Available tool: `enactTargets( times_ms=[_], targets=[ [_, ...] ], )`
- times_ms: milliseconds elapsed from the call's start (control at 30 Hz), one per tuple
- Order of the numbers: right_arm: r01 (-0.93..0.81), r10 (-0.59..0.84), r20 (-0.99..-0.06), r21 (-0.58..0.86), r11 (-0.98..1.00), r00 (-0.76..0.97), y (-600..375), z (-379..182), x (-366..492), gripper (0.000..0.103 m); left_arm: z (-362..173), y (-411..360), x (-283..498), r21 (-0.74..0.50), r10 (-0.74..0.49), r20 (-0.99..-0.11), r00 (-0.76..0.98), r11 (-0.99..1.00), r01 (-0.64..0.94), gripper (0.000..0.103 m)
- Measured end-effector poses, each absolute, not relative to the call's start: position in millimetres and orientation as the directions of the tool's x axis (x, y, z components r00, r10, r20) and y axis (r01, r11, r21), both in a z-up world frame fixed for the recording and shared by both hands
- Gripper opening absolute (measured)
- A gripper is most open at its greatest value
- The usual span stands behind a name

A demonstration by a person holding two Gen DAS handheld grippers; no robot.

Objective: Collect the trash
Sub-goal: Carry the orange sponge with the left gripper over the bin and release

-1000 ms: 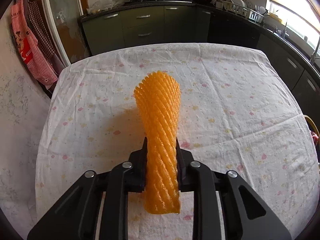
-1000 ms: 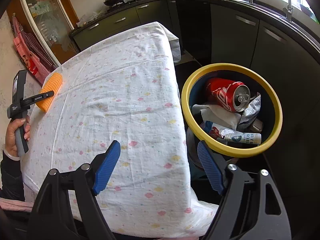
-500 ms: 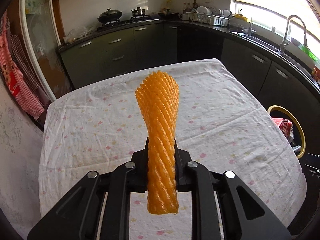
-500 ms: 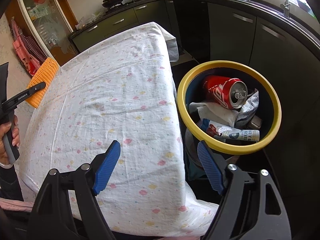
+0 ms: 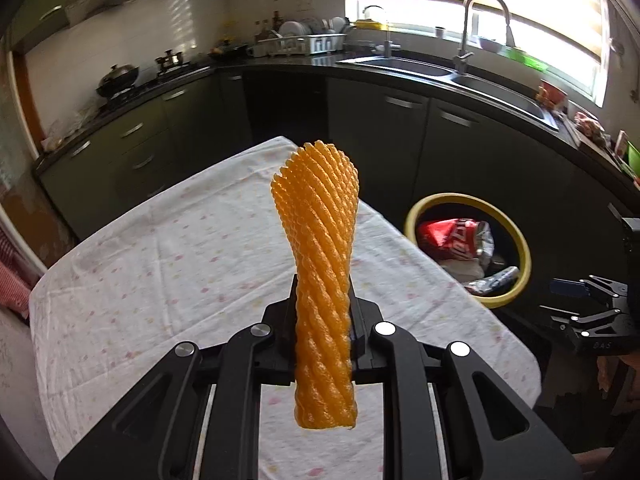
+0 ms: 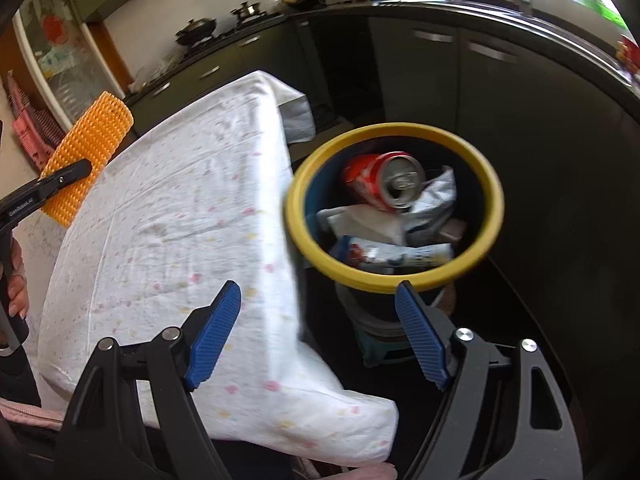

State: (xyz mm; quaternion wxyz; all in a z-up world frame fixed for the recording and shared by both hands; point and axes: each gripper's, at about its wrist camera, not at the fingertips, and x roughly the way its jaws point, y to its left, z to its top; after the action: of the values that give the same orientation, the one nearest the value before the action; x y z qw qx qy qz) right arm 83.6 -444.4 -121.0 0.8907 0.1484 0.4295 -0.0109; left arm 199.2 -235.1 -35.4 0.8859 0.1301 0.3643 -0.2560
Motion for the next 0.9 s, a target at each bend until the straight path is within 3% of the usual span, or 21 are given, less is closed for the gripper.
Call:
enactTargets(
  times_ms=[400,900],
  targets=[
    [0.314,0.017,-0.746,0.301,0.900,0.666,-520.3,-132.2,28.3,0.076,-53.8,-402.1,187.3,-0.057,-0.493,-0.776,0.394,0.676,0.735,0.018],
    [0.346,0.041,-0.753,0.350,0.871,0.657,-547.4,-154.7,18.6,0.077,-106.3,-522.2,174.5,0.123,-0.438,-0.851,0.289,0.369,0.921,0.018]
  ],
)
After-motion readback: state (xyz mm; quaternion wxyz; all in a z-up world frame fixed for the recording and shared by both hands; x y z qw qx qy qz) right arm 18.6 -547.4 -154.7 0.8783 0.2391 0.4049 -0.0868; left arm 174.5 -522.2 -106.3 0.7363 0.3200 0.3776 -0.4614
